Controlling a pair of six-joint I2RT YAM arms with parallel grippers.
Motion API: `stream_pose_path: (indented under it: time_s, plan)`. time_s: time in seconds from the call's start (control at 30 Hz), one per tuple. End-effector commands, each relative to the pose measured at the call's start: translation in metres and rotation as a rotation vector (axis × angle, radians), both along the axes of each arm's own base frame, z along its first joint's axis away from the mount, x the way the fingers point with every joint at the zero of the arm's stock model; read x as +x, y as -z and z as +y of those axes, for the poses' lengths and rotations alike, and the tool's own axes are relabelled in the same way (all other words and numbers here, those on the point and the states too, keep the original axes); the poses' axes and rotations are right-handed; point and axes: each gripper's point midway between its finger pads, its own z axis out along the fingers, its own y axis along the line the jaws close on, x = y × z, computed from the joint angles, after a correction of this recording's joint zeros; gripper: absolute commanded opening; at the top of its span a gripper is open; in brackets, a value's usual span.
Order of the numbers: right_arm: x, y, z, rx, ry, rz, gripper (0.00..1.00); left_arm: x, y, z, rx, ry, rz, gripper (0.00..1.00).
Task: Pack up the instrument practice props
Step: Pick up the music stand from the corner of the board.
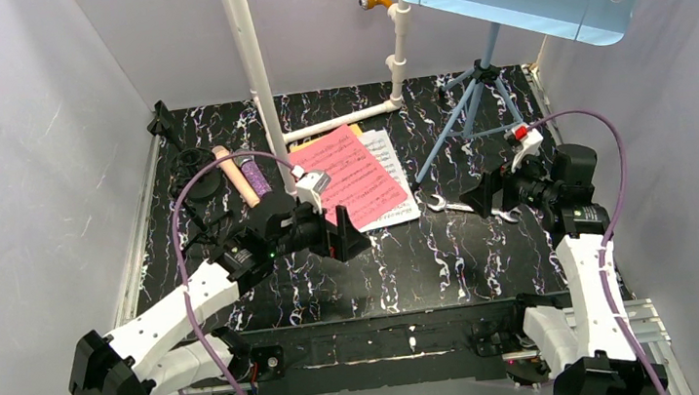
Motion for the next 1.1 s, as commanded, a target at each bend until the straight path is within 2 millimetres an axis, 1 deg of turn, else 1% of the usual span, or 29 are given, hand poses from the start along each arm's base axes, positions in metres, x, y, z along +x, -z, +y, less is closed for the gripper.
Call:
stream_pose_path:
  time_s: [0.0, 0.2, 0.4, 0.53, 0.67, 0.77, 0.9, 0.93, 1.07]
  plan:
    - [0.022, -0.030, -0.009, -0.035, 0.031, -0.123, 0.98, -0.010, -0.011, 0.002, -0.102, -0.011, -0.004, 0.98]
    - [0.052, -0.040, -0.020, -0.023, 0.115, -0.195, 0.98, -0.017, -0.010, 0.012, -0.116, -0.033, -0.018, 0.98]
    - [0.081, -0.050, -0.028, -0.015, 0.150, -0.259, 0.98, -0.018, -0.014, 0.016, -0.123, -0.038, -0.033, 0.98]
    - [0.100, -0.066, -0.028, 0.038, 0.171, -0.334, 0.98, -0.019, -0.014, 0.016, -0.127, -0.041, -0.032, 0.98]
    - [0.115, -0.090, -0.033, 0.119, 0.229, -0.477, 0.98, -0.020, -0.012, 0.018, -0.124, -0.047, -0.026, 0.98]
    - [0.122, -0.106, -0.036, 0.166, 0.247, -0.586, 0.98, -0.021, -0.013, 0.020, -0.125, -0.053, -0.022, 0.98]
    - [0.143, -0.114, -0.049, 0.156, 0.307, -0.627, 0.98, -0.022, -0.014, 0.022, -0.133, -0.064, -0.020, 0.98]
    - [0.150, -0.113, -0.052, 0.146, 0.316, -0.633, 0.98, -0.023, -0.014, 0.022, -0.136, -0.064, -0.018, 0.98]
    - [0.170, -0.123, -0.061, 0.139, 0.353, -0.660, 0.98, -0.025, -0.018, 0.021, -0.154, -0.060, -0.011, 0.98]
